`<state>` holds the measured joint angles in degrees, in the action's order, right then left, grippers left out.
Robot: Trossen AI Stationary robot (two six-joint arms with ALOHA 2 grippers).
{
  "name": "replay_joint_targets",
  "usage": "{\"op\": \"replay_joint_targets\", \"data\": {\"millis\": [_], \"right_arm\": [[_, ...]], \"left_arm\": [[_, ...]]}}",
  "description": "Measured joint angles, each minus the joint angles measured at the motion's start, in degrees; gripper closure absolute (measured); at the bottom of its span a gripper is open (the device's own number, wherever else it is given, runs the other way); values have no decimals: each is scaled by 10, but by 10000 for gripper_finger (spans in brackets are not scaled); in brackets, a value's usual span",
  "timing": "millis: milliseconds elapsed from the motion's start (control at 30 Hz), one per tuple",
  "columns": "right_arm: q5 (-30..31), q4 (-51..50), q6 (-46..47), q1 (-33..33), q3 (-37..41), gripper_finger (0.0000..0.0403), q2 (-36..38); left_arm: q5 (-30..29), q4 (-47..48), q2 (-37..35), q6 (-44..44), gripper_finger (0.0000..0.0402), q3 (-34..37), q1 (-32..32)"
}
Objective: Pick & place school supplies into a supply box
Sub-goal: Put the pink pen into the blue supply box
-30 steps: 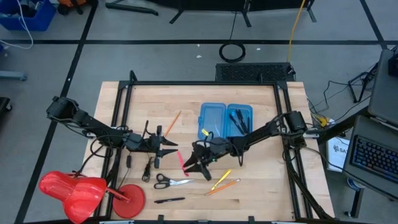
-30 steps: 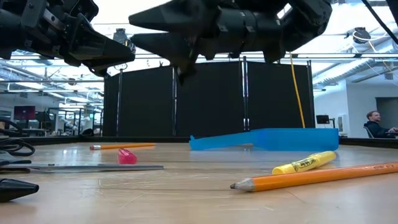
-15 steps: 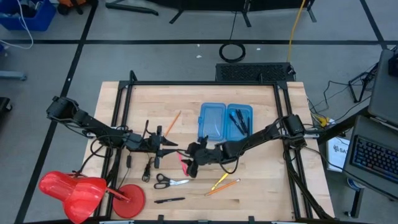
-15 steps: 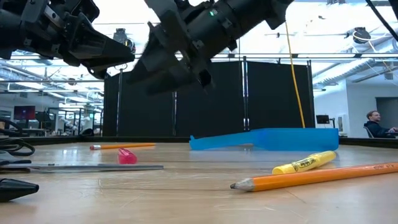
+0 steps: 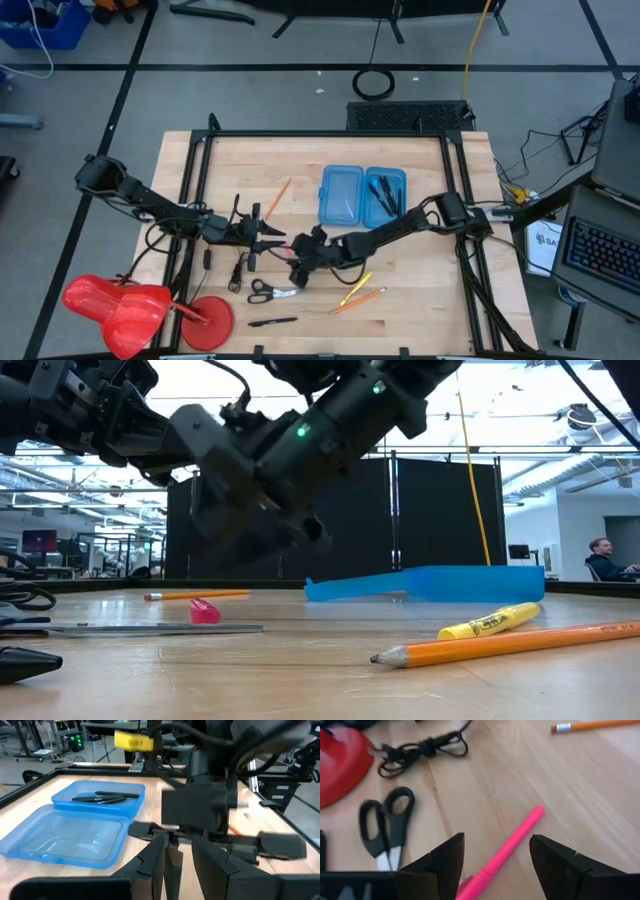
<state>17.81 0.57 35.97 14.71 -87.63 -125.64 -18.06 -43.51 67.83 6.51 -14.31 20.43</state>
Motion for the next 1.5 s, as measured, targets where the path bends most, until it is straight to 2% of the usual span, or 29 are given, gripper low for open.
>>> {"op": "replay_joint_targets", "data": {"millis": [800,1500], "right_arm": [[-14,0,-5,11,-18,195,-49],[-10,-57,-6,11,-18,334,-47]], "left_arm": [[0,-4,0,-8,298,0,0],[-1,-4,0,-6,298,0,0]]}}
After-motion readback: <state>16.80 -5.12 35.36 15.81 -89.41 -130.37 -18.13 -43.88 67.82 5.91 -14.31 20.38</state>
